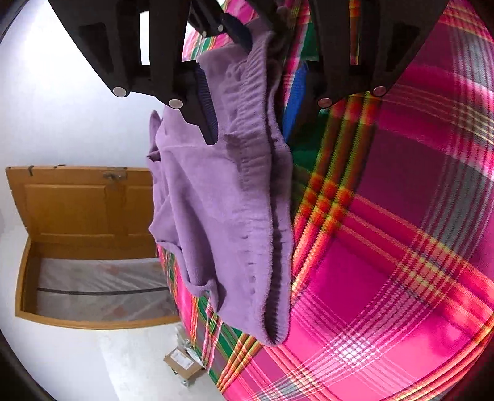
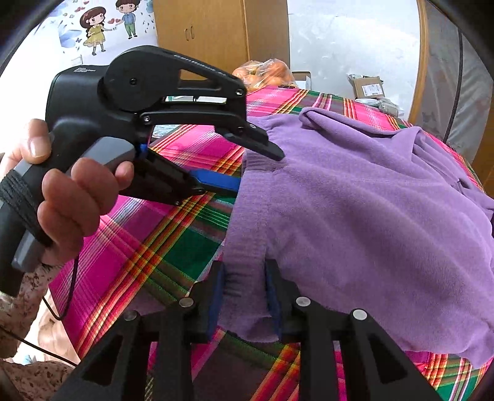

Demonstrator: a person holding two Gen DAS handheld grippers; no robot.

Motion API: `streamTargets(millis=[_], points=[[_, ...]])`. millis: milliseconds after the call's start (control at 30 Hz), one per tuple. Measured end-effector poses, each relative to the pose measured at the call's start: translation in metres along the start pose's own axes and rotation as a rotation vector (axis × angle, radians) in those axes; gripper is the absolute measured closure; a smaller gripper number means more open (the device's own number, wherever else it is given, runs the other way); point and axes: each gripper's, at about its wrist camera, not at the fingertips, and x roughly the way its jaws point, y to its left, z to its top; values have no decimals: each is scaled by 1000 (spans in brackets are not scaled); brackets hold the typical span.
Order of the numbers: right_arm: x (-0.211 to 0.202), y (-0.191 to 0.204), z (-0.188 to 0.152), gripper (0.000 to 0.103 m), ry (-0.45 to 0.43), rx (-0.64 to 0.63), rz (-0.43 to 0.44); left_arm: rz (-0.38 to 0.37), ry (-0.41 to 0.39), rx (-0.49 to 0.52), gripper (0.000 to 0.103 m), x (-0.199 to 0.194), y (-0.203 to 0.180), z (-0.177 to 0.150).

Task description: Fold clothes

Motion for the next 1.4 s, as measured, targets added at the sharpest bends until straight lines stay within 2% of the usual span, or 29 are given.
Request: streamTargets(millis=[100,133,167,267,467,533,633,833,1033,1233,1400], points=[[-1,-1,-2,74,-8,3,10,11,0,15,61,2,-4,-7],[-3,-1,-3,73,-9,4,11,25,11,30,70,4,-6,-8],[-5,-1,-3,70,-11,4,9,38,20,47,86,6,-8,-8],[-20,-2,-8,65,-51,-4,-2,63,24,108,92,10,-13,-11],[-43,-13,-25,65,-96,4,-31,54,-21,153,94,-7,-19,-3],[-45,-10,-31,65,-100,-24,-24,56,-32,168,94,-11,-22,0],[-43,-2,-33,64,-116,-88,-64,68,-40,166,94,-18,-16,3],[-34,12,-23,64,-140,-194,-101,99,-36,179,94,-9,-22,16],[-17,41,-15,64,-122,-361,-185,142,-20,203,94,3,-30,31],[6,57,-7,64,-118,-472,-327,149,1,192,94,10,-31,39],[21,69,-4,65,-95,-536,-360,146,13,190,94,15,-33,41]])
